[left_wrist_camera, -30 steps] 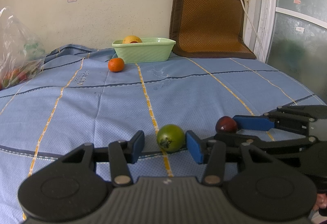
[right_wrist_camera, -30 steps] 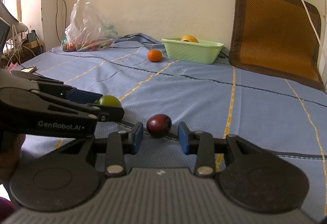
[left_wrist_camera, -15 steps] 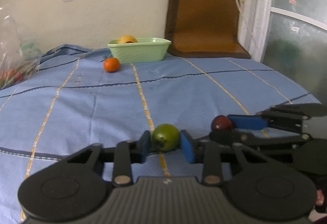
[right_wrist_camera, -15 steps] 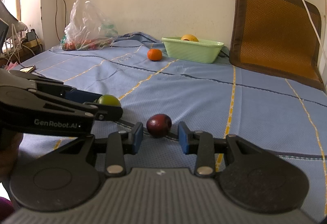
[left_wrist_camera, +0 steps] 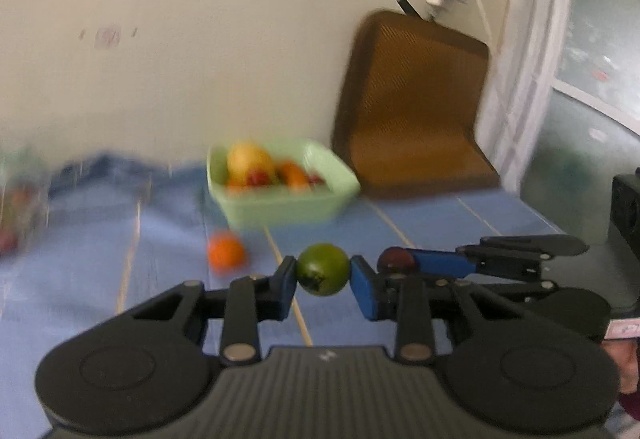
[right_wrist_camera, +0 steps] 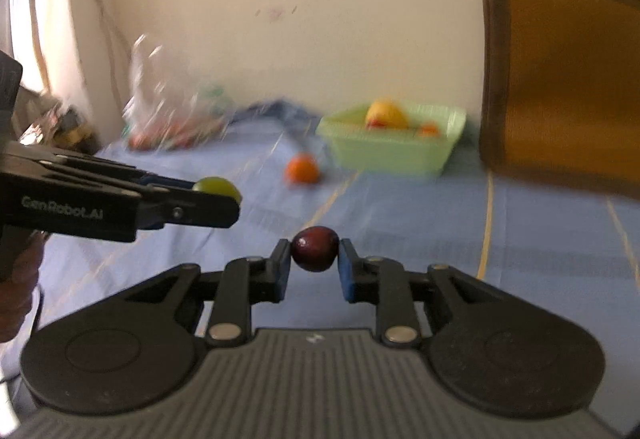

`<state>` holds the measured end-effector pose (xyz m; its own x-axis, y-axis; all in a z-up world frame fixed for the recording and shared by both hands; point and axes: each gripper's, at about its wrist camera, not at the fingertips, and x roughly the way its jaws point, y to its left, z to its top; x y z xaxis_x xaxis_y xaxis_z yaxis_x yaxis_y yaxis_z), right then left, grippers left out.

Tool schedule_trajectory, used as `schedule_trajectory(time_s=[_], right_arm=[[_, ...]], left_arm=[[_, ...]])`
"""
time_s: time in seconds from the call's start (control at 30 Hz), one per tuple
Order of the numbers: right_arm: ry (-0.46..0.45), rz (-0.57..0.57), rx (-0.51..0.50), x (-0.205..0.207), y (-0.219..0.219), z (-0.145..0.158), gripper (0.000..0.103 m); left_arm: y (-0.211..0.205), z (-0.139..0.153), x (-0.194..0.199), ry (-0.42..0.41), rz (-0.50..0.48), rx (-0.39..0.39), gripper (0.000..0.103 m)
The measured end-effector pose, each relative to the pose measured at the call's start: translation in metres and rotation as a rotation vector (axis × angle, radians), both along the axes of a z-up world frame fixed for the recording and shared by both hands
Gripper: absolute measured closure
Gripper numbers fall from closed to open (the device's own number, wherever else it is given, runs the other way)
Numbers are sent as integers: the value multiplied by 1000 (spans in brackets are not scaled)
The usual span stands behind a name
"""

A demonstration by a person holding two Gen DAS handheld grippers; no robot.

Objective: Organize fruits
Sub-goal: 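Carry the green tomato and plum over the basket and open both grippers, then close the left gripper on the last mandarin on the sheet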

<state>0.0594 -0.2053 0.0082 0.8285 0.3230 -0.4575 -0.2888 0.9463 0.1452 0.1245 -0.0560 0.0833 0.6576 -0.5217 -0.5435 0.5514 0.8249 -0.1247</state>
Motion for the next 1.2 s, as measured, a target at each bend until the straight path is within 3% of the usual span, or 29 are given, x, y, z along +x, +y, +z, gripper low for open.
schedule_trajectory(time_s=[0.2, 0.4, 0.47, 0.53, 0.63, 0.73, 0.8, 0.93, 1.0, 1.2], right_arm=[[-20, -70, -22, 95, -3, 7, 75], [15, -71, -43, 140, -15, -8, 73], [19, -79, -42, 145, -17, -12, 72], [9, -96, -19, 141, -20, -12, 57], [-45, -105, -5, 129, -18, -4, 56], [-69, -90, -3, 112, -10, 4, 56], [-69, -20, 26, 91, -2, 7, 56], [-8, 148, -26, 75, 34, -3, 55], [38, 200, -54, 80, 51, -12, 49], [89, 212, -87, 110, 69, -28, 48]], left_arm=[[-31, -5, 113, 63, 42, -14, 73], [-48, -32, 168, 140, 48, 0, 73], [-51, -36, 174, 153, 56, 8, 69], [-46, -33, 171, 146, 67, -18, 59], [-27, -20, 160, 99, 79, -51, 55], [-1, -8, 144, 104, 106, -114, 55], [21, -6, 129, 121, 110, -149, 55], [48, -29, 115, 238, 108, -179, 55], [52, -46, 114, 290, 113, -172, 54], [52, -69, 125, 339, 111, -188, 55]])
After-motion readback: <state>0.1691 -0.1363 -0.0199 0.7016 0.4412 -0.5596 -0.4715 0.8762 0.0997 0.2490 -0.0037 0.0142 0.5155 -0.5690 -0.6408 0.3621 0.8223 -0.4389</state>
